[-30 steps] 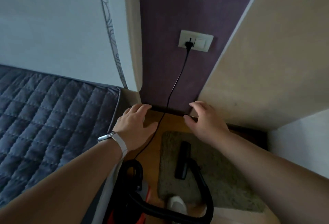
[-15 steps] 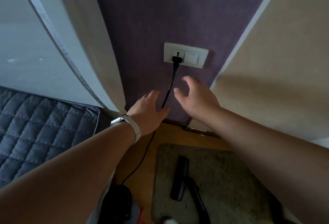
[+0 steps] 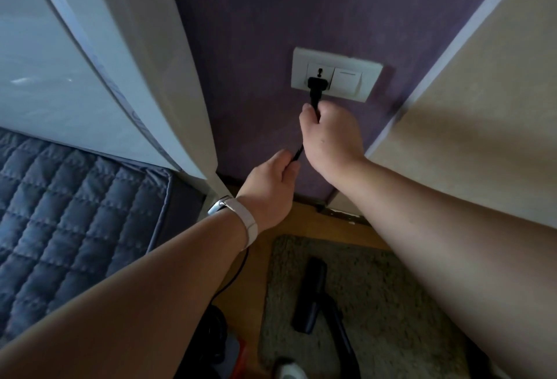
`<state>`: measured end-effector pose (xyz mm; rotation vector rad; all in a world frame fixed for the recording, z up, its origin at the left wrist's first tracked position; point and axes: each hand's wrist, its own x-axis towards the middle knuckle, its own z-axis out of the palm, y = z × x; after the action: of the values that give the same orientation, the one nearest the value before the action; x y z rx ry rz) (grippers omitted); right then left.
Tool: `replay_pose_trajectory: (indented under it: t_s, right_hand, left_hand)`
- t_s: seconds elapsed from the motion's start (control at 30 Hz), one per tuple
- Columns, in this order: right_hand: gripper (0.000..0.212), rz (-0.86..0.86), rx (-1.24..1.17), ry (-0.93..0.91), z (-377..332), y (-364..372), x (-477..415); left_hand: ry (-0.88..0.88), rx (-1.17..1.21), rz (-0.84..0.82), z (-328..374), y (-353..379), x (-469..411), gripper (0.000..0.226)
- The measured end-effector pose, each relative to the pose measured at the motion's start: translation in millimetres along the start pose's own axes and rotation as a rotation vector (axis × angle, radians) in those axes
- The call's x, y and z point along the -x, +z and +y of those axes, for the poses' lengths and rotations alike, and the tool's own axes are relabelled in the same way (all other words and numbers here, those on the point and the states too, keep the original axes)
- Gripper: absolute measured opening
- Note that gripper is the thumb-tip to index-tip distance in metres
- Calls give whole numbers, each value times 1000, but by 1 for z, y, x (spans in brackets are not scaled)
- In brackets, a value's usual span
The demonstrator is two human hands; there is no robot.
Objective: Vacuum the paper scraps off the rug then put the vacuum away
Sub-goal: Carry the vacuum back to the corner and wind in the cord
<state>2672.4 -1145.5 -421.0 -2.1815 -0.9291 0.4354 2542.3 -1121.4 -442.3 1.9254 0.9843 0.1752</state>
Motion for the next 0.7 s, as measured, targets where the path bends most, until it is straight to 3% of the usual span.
replay_pose_trajectory:
  t_s: [0.37,0.7]
  right_hand:
    - [45,-125,2,-84,9,12,63]
    - [45,-336,15,-41,6,55,198]
  left_hand:
    - [15,-65,-18,-33,-2,68,23]
    - [-109,-123,-131,-113,-16,198,19]
